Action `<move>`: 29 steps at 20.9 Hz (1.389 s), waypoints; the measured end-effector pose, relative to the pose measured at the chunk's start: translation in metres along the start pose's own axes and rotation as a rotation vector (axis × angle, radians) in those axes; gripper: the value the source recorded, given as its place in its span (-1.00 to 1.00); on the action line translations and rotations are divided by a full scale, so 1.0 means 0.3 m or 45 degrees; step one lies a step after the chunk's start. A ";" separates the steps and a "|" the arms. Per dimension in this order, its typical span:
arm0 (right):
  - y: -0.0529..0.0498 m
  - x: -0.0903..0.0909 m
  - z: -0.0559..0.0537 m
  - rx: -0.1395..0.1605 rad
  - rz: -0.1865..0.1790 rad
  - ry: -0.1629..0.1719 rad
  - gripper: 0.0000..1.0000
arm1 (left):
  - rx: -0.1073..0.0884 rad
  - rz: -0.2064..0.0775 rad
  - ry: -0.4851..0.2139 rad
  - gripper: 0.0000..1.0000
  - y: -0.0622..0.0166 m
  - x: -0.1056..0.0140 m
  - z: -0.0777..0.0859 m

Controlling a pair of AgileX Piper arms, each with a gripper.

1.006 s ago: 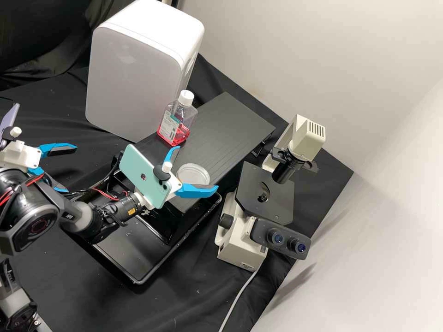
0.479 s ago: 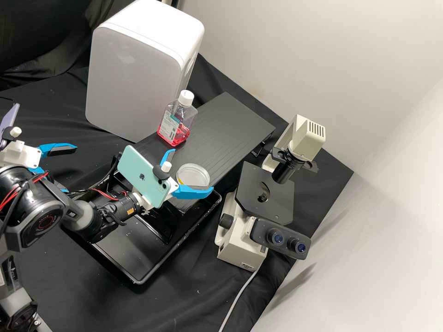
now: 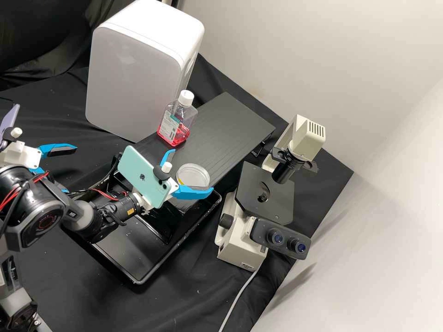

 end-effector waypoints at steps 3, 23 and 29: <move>-0.004 0.002 0.012 0.048 -0.026 -0.020 1.00 | 0.008 -0.001 0.002 1.00 -0.001 0.001 -0.001; 0.002 0.006 0.052 0.077 -0.042 -0.069 1.00 | 0.007 0.000 0.005 1.00 0.000 0.001 -0.001; 0.000 0.007 0.059 0.086 -0.053 -0.087 1.00 | 0.007 0.000 0.005 1.00 0.000 0.001 -0.001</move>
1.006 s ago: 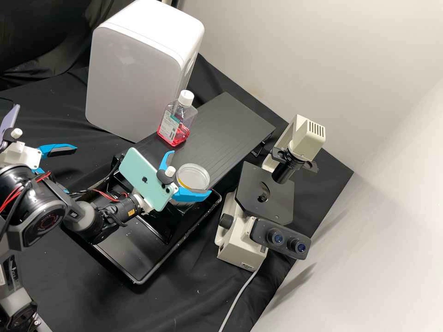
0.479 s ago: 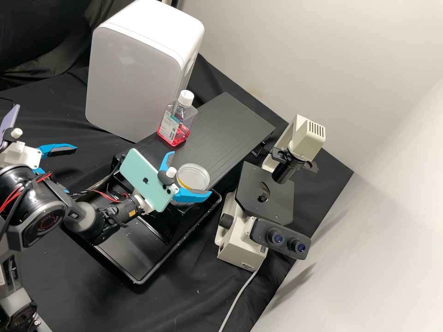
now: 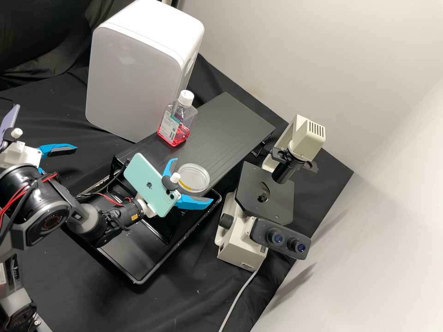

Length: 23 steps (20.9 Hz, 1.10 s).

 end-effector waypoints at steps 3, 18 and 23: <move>0.000 0.000 0.000 0.000 0.000 0.000 1.00 | 0.000 0.000 0.000 1.00 0.000 0.000 0.000; 0.017 -0.004 -0.017 -0.063 0.042 0.040 1.00 | 0.000 0.000 0.000 1.00 0.000 0.000 0.000; 0.016 -0.004 -0.019 -0.063 0.040 0.041 1.00 | 0.000 0.000 0.000 1.00 0.000 0.000 0.000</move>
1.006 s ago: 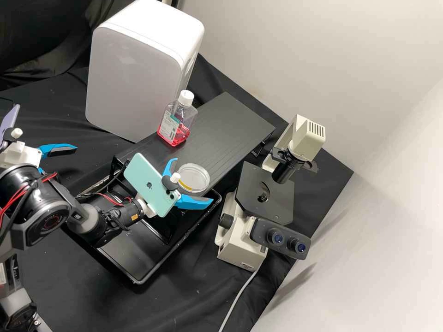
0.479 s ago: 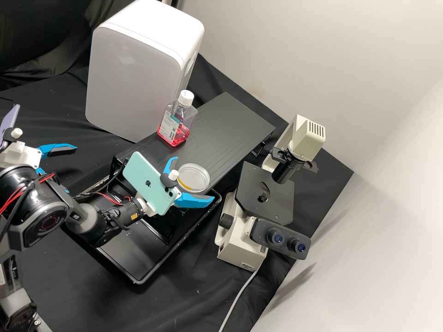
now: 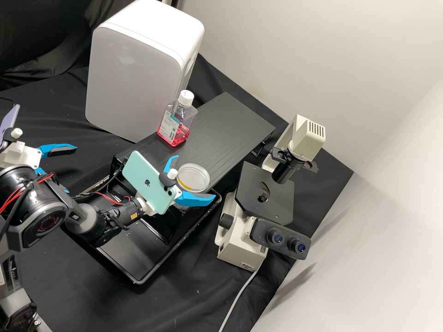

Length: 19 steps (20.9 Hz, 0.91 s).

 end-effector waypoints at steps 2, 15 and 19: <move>0.000 0.000 0.000 0.000 0.000 0.000 -1.00 | 0.000 0.000 0.000 1.00 0.000 0.000 0.000; -0.005 0.000 -0.005 0.003 -0.005 0.005 -1.00 | 0.000 0.000 0.000 1.00 0.000 0.000 0.000; -0.005 0.000 -0.005 0.003 -0.005 0.005 -1.00 | 0.000 0.000 0.000 1.00 0.000 0.000 0.000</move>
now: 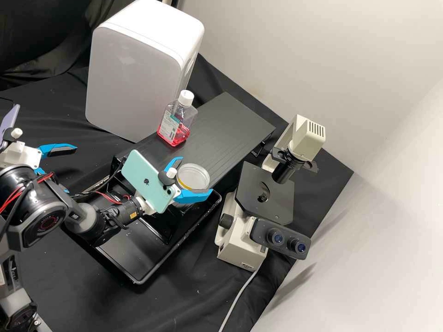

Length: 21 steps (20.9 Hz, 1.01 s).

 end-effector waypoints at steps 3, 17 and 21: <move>0.000 0.000 0.000 0.000 0.000 0.000 -1.00 | 0.000 0.000 0.000 1.00 0.000 0.000 0.000; 0.000 0.000 0.000 0.000 0.000 0.000 -1.00 | 0.000 0.000 0.000 1.00 0.000 0.000 0.000; 0.002 0.000 0.003 0.007 0.010 -0.011 1.00 | 0.000 0.000 0.000 1.00 0.000 0.000 0.000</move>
